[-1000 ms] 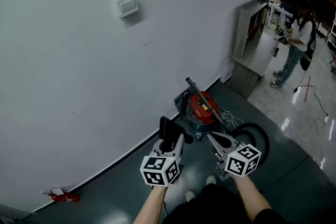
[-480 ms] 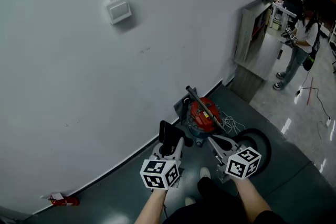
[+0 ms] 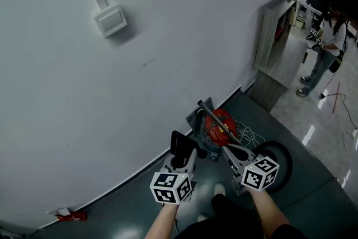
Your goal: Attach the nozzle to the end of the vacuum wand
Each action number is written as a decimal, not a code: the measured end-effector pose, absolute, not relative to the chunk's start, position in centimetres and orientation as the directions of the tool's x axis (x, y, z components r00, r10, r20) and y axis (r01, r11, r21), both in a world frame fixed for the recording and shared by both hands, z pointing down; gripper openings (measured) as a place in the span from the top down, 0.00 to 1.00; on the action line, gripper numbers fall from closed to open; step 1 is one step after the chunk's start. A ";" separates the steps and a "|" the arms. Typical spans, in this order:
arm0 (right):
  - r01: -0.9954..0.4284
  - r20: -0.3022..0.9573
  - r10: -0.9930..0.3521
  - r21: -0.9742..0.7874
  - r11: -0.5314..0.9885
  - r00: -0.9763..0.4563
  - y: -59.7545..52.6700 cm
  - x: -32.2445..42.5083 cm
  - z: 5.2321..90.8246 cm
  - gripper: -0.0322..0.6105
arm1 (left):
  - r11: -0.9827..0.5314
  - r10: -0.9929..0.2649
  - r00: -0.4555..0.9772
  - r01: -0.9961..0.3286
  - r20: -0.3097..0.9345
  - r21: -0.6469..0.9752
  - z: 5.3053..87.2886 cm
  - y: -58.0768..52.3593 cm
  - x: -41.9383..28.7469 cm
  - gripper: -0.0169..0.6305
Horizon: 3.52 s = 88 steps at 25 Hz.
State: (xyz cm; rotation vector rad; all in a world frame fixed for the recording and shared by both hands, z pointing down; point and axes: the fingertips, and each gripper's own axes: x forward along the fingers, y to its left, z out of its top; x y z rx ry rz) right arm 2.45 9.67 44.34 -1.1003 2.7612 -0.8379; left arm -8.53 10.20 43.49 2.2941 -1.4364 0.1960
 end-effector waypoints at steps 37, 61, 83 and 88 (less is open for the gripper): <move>-0.560 0.185 -0.573 -0.579 0.593 -0.798 -3.4 3.6 48.0 0.92 | -0.264 -0.856 0.353 -0.927 0.377 0.268 44.8 -2.5 -8.0 0.84; -0.671 0.328 -0.601 -0.515 0.533 -0.729 -10.5 -1.2 52.5 0.92 | -0.306 -0.828 0.424 -0.890 0.368 0.337 47.4 -13.1 -13.7 0.84; -0.620 0.514 -0.448 -0.226 0.751 -0.731 -16.5 -2.9 60.9 0.78 | -0.215 -0.856 0.344 -0.916 0.387 0.339 48.6 -17.9 -13.4 0.84; -0.563 0.572 -0.388 -0.163 0.810 -0.723 -17.0 -3.7 64.4 0.73 | -0.209 -0.861 0.335 -0.919 0.384 0.334 48.7 -19.0 -13.4 0.84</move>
